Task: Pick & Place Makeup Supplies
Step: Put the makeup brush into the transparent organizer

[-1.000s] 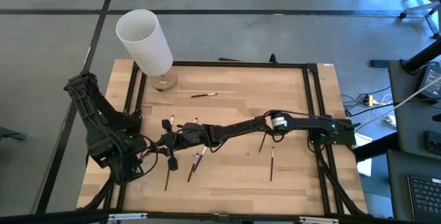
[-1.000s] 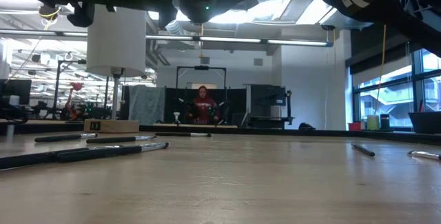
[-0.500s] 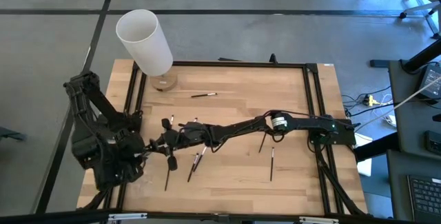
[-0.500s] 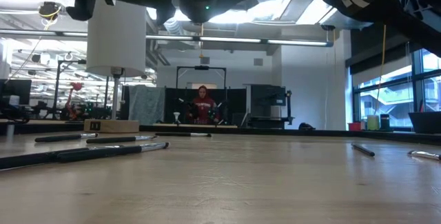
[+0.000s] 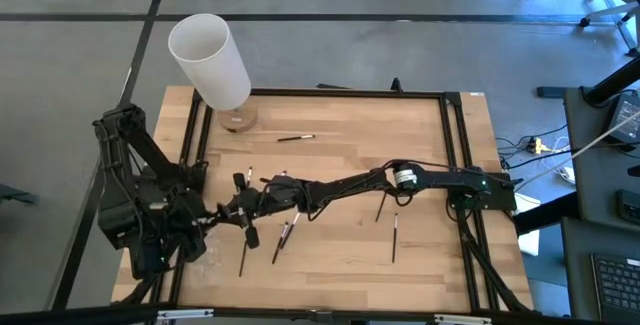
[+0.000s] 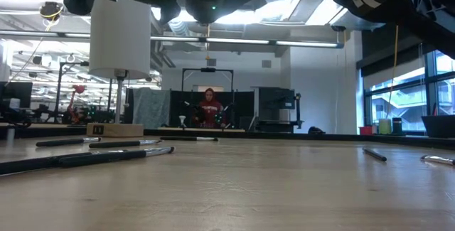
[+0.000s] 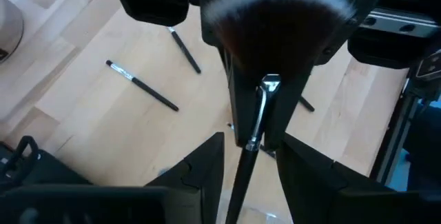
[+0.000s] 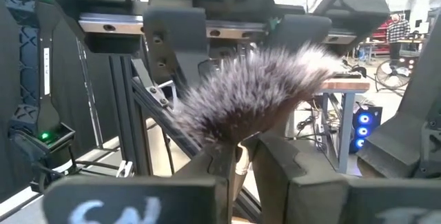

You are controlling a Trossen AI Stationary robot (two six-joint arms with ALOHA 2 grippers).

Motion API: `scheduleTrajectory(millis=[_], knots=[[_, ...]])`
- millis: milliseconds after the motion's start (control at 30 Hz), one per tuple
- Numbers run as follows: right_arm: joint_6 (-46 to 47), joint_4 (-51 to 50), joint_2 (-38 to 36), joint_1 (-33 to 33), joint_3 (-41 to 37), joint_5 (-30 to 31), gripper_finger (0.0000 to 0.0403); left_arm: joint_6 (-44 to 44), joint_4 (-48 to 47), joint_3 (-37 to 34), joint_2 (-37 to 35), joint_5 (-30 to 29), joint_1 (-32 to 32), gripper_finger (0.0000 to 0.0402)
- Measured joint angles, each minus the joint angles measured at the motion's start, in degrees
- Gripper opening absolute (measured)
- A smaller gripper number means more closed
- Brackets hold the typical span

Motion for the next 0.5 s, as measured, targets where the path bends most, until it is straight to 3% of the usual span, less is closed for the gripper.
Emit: scheduleTrajectory(millis=[300,500], knots=[[0.7,0.0,0.0,0.0,0.0,0.0,0.0042,0.2,0.0,0.0,0.6,0.3,0.0,0.0052],[2.4,0.9,0.0,-0.1,-0.1,-1.7,0.0042,0.3,0.4,0.0,1.3,0.2,0.0,0.0041]])
